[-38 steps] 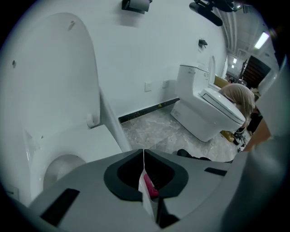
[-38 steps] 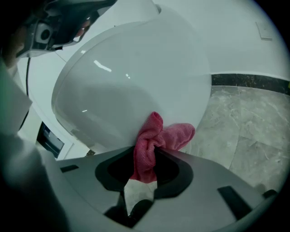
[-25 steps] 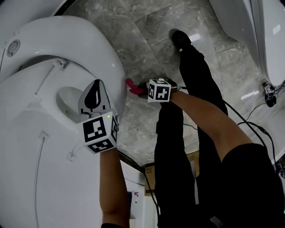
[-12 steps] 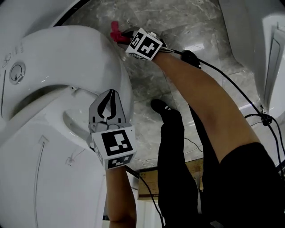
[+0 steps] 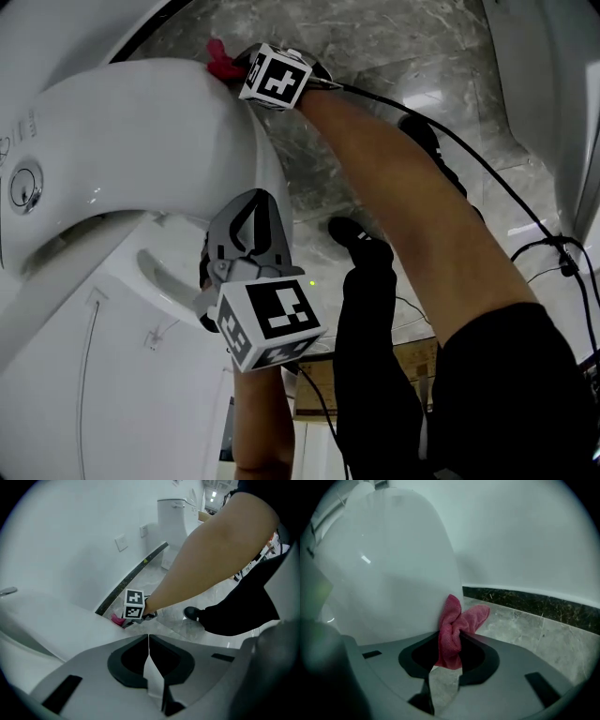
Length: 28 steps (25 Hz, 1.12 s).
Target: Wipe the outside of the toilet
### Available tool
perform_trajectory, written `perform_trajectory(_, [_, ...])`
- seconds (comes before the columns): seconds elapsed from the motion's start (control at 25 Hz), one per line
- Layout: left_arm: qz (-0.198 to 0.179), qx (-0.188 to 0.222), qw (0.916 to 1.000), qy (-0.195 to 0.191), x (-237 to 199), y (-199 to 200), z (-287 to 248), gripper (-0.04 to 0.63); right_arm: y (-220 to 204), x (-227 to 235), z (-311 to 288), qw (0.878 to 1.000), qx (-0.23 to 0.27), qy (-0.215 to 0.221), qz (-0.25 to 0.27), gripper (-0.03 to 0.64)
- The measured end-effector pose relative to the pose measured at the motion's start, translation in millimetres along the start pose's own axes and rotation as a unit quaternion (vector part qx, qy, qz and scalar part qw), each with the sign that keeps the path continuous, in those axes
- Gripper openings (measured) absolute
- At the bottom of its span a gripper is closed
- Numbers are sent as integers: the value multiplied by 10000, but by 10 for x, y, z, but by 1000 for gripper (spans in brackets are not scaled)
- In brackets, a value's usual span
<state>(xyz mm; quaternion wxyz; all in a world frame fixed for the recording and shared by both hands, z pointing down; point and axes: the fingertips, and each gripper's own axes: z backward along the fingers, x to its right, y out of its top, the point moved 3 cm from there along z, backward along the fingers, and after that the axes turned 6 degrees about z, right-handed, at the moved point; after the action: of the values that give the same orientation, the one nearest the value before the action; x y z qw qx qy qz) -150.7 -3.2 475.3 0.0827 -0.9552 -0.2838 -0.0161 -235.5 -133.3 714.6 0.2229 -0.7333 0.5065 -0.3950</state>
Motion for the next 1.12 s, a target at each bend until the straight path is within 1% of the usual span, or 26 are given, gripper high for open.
perform_trajectory(0.08, [-135,-124,9998,25,-5,-18,-30,20,-148,-153,17,9994,-202,247,149,124])
perform_trajectory(0.16, [-276,-255,9993,13,10,-51,-54,20,-357,-414,34,9975,-403,545,223,124])
perform_trajectory(0.36, [-623,-320,9975,28,45,-63,-41,20,-880,-1025,24,9950,-557,826,32,124])
perform_trajectory(0.52, [-1115,-408,9929,33,137,-102,-21,21,-1160,-1372,23,9950,-476,880,-67,124])
perform_trajectory(0.68, [-1392,-454,9892,-14,275,-241,-40,20,-1344,-1710,40,9957,-366,814,-238,124])
perform_trajectory(0.88, [-1536,-433,9871,-151,466,-413,-16,20,-1629,-2219,64,9941,-440,907,-391,124])
perform_trajectory(1.0, [-1612,-399,9860,-147,529,-480,16,20,-1791,-2507,79,9928,-451,962,-562,124])
perform_trajectory(1.12, [-1687,-390,9848,-132,581,-529,34,21,-1927,-2833,86,9903,-527,1127,-622,124])
